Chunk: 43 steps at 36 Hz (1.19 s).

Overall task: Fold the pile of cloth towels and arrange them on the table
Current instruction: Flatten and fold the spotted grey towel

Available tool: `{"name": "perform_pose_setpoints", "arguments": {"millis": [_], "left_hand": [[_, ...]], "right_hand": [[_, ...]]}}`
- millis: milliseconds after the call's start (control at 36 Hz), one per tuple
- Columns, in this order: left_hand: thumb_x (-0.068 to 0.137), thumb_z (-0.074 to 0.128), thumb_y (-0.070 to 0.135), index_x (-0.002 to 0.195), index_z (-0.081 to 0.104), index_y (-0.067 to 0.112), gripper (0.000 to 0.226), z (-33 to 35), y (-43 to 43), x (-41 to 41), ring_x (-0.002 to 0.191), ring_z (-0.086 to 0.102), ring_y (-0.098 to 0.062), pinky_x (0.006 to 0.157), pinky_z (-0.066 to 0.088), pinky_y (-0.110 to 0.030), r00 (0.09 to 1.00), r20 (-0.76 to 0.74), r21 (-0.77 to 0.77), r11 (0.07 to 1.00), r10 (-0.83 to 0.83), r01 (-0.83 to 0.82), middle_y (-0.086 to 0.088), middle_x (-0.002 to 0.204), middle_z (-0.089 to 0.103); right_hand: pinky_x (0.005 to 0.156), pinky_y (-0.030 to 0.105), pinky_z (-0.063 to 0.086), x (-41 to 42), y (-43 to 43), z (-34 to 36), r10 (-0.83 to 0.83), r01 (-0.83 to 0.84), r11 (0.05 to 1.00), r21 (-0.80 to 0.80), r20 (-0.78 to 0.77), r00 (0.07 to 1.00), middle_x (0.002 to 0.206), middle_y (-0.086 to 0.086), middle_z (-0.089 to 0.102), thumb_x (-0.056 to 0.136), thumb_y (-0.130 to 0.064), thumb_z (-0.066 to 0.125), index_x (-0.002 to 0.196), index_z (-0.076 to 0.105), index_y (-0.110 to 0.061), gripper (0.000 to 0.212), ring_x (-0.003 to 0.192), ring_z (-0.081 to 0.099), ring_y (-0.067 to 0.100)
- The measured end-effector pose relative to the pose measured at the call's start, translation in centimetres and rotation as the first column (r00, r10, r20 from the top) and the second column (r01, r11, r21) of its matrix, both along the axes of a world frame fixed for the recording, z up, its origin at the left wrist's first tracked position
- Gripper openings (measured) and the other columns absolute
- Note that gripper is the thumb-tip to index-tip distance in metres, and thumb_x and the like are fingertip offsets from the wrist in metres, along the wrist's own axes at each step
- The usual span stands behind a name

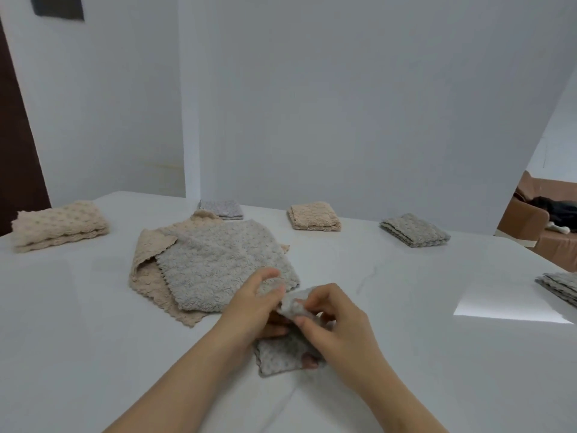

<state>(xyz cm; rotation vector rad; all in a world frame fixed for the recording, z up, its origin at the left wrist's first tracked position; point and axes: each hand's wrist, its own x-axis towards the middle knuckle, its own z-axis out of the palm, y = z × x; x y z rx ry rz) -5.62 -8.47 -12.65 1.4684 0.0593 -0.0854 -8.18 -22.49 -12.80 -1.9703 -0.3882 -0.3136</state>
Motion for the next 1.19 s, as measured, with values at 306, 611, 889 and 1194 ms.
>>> {"name": "perform_pose_setpoints", "arguments": {"millis": [306,611,889,1194], "left_hand": [[0.080,0.063,-0.003,0.067,0.067,0.015,0.023,-0.7,1.4,0.7,0.068,0.061,-0.020,0.066,0.050,-0.032,0.992,0.104,0.291,0.951,0.075,-0.102,-0.007,0.072,0.067],[0.077,0.063,0.006,0.066,0.062,0.027,0.024,-0.1,3.1,-0.2,0.060,0.054,0.003,0.054,0.040,-0.008,0.986,0.163,0.754,0.650,-0.047,-0.093,0.011,0.069,0.063],[0.085,0.018,0.062,0.138,0.028,0.044,0.056,-1.0,1.2,-1.0,0.139,0.011,-0.020,0.112,0.017,-0.035,0.949,0.191,0.959,0.255,-0.251,-0.126,0.010,0.152,0.010],[0.095,0.021,0.054,0.146,0.010,0.037,0.055,-1.8,1.5,-0.9,0.144,-0.001,-0.020,0.114,0.009,-0.040,0.958,-0.063,0.998,-0.003,-0.278,0.065,0.010,0.157,-0.004]], "right_hand": [[0.063,0.013,0.039,1.0,-1.6,-0.9,-0.133,0.136,0.979,-0.152,0.031,0.991,0.072,-0.007,0.064,0.083,-0.016,0.064,0.069,0.056,-0.032,0.023,0.072,0.054,0.001],[0.068,0.012,0.040,1.2,-1.6,-1.6,-0.060,0.062,0.966,-0.252,0.013,0.998,0.074,-0.010,0.063,0.078,-0.024,0.066,0.065,0.056,-0.037,0.021,0.081,0.053,0.005],[0.111,0.025,0.009,1.4,-0.8,-1.6,-0.033,-0.026,0.750,-0.661,-0.076,0.997,0.150,-0.024,0.015,0.093,-0.052,0.027,0.143,0.025,-0.037,0.053,0.140,0.006,-0.001],[0.116,0.030,-0.003,1.7,-0.5,-2.3,-0.039,-0.120,0.594,-0.796,-0.177,0.983,0.157,-0.015,0.001,0.099,-0.043,0.023,0.149,0.011,-0.029,0.053,0.144,-0.007,0.005]]}}
